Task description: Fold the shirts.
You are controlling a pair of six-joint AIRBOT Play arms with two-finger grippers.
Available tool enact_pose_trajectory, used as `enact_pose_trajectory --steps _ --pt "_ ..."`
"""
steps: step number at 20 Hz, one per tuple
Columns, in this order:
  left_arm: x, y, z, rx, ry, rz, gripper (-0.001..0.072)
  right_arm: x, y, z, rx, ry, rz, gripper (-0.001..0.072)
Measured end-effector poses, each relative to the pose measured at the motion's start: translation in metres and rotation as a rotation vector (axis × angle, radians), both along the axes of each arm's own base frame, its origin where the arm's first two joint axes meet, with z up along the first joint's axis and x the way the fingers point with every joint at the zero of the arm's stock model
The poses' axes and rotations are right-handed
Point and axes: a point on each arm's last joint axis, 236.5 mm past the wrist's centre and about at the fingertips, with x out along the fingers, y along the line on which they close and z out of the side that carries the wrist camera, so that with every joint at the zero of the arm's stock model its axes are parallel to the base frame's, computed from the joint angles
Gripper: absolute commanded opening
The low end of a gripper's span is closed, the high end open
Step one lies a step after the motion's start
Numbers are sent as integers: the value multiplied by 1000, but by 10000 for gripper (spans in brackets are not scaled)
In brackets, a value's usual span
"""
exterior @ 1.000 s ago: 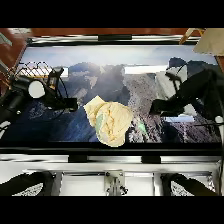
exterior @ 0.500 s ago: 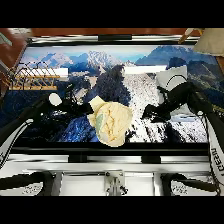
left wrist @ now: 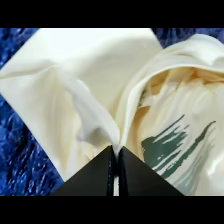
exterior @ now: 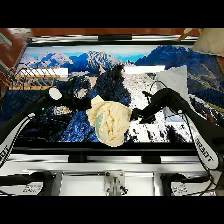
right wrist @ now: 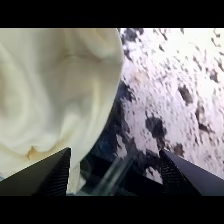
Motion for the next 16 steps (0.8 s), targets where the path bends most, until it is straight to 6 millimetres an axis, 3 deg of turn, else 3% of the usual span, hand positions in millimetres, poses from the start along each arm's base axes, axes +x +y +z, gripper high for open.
enact_pose_trajectory --steps 6,7,9,10,13,16 --pt "-3 -3 7 1 -5 -49 36 10 33 -7 124 26 -71 657" --pt "-3 -3 8 2 -7 -53 36 11 35 -8 132 30 -81 562" --pt "-4 -4 10 0 -11 -57 36 15 34 -14 121 21 -98 142" --pt "-4 -4 10 0 -11 -58 36 17 33 -17 112 15 -100 77" --pt "-3 -4 20 -4 -33 -65 34 19 35 -11 125 -2 -101 76" --pt "7 -6 68 4 -170 -107 34 26 34 20 134 -122 -28 76"
